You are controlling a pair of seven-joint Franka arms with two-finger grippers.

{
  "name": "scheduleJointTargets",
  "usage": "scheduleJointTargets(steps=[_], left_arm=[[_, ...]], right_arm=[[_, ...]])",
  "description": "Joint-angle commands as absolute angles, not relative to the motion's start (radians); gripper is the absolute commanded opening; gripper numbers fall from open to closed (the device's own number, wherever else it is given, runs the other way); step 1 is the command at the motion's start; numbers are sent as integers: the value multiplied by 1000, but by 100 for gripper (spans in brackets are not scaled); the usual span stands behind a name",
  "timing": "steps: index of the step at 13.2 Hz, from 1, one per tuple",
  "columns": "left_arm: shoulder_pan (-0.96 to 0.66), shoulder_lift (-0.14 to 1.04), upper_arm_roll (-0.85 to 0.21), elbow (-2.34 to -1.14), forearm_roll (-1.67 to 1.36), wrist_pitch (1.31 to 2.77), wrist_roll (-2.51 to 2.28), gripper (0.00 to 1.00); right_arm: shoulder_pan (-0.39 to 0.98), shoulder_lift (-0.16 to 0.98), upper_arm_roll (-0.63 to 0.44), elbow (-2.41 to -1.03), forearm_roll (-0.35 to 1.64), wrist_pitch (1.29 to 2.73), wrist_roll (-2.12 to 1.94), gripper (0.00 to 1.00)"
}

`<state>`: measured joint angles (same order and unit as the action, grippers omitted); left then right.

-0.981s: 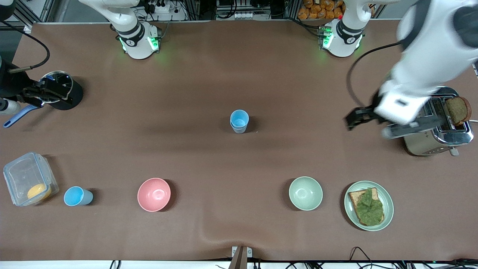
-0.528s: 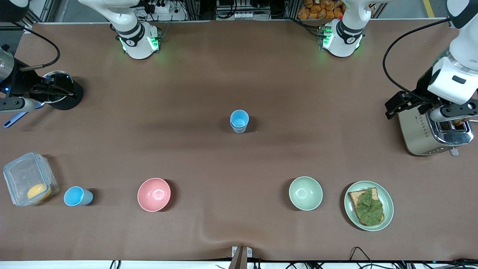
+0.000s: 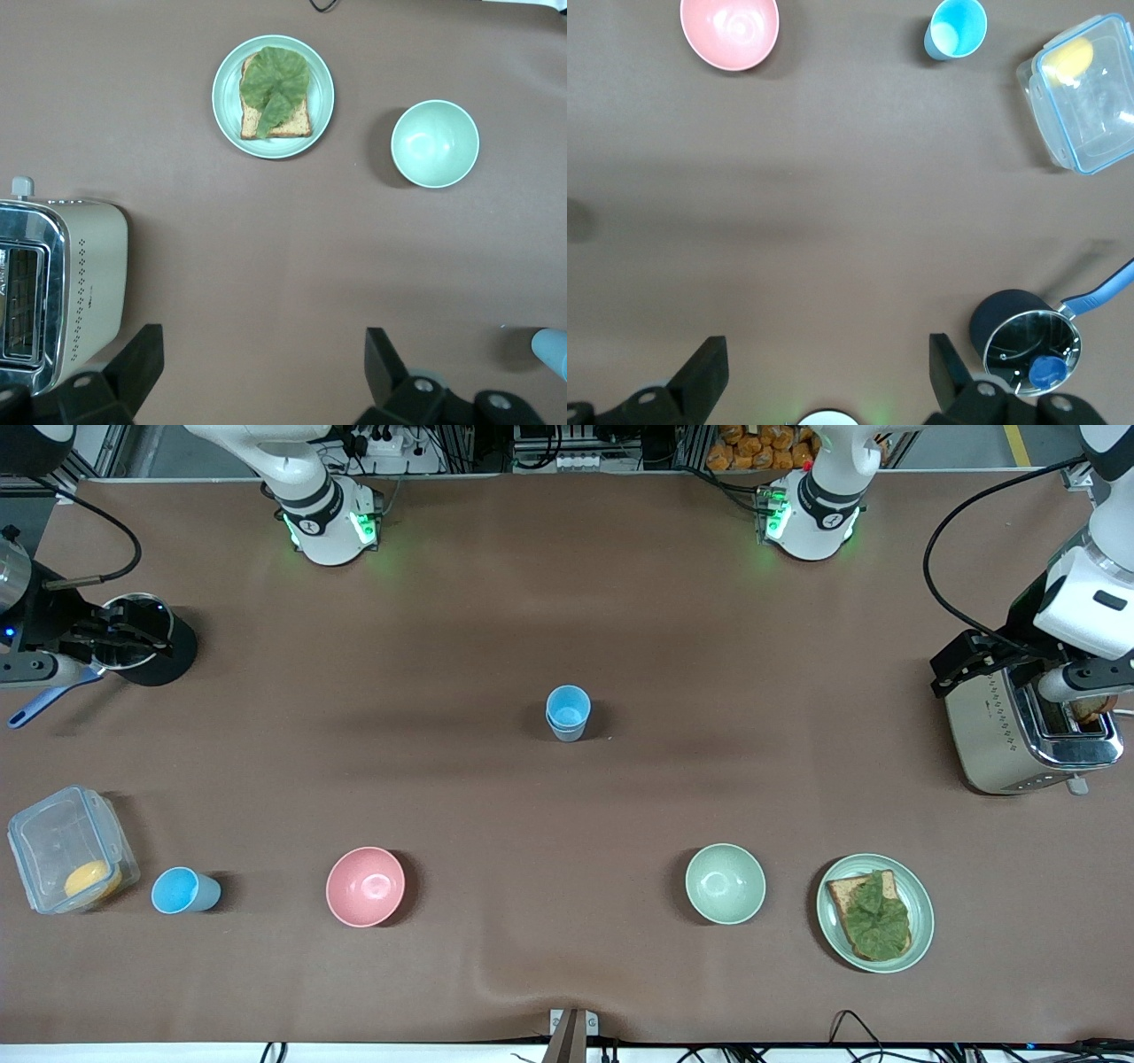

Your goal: Stack blue cups with both arms

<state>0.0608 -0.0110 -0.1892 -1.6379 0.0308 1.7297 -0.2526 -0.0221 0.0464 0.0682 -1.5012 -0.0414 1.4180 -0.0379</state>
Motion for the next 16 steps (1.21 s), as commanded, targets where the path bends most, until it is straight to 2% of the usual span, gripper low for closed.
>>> scheduleJointTargets(steps=[1,11,16], left_arm=[[68,-23,-199,-1649,26,1712,-227,100],[74,-11,-199,-1643,25,1704,-96,100],[75,20,-189,-1585,-44,1606,-61,100]], right_arm=[[-9,57,66,-1480,-67,1394,-17,100],[-18,57,63,-1479,-52,1404,-17,100],[-20,55,60,-1485,-20,1394,-17,100]])
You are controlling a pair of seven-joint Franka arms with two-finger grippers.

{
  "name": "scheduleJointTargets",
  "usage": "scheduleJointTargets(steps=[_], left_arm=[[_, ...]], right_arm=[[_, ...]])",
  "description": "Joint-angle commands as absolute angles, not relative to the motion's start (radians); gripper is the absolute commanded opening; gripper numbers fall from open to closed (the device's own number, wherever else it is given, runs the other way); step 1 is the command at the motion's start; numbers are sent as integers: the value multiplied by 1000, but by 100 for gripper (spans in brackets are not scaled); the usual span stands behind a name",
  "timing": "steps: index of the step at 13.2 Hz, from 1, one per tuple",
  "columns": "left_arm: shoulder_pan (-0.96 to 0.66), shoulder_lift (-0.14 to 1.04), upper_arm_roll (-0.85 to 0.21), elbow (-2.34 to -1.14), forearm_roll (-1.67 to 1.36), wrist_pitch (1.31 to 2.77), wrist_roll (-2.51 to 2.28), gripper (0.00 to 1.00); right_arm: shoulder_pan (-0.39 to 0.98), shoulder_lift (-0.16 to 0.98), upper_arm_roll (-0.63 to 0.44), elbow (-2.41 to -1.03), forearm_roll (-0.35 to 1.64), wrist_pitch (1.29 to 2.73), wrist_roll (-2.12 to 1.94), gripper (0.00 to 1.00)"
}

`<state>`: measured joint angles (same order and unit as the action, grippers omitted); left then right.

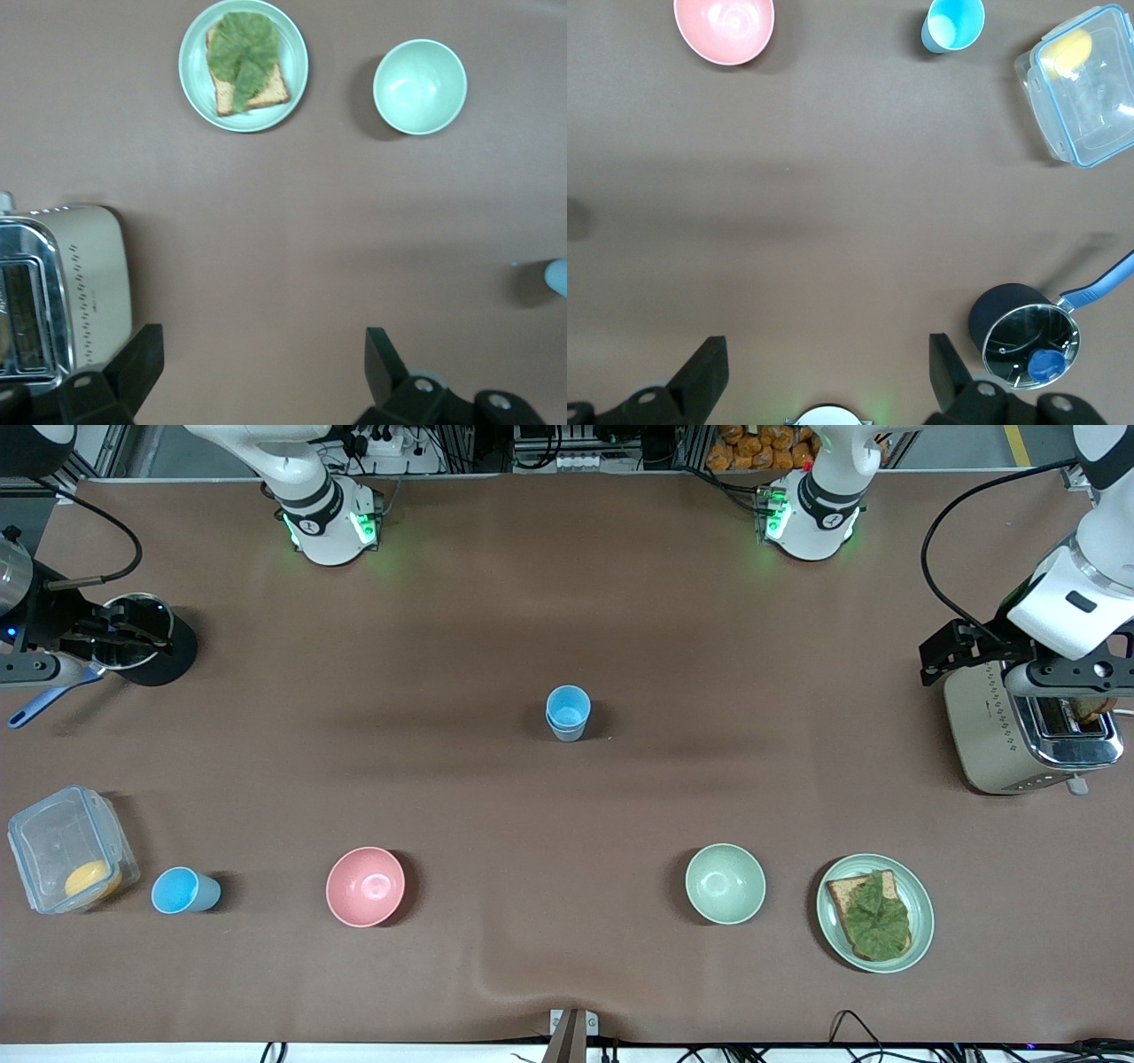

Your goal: Stack blue cups with both arms

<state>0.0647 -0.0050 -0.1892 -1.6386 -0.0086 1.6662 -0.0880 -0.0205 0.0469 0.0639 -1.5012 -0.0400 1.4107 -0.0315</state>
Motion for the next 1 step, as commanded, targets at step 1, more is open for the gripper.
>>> scheduleJointTargets(steps=[1], left_arm=[[74,23,-189,-1574,-40,1588,-60,100]], right_arm=[[-20,51,58,-1485,4,1393,-17,100]])
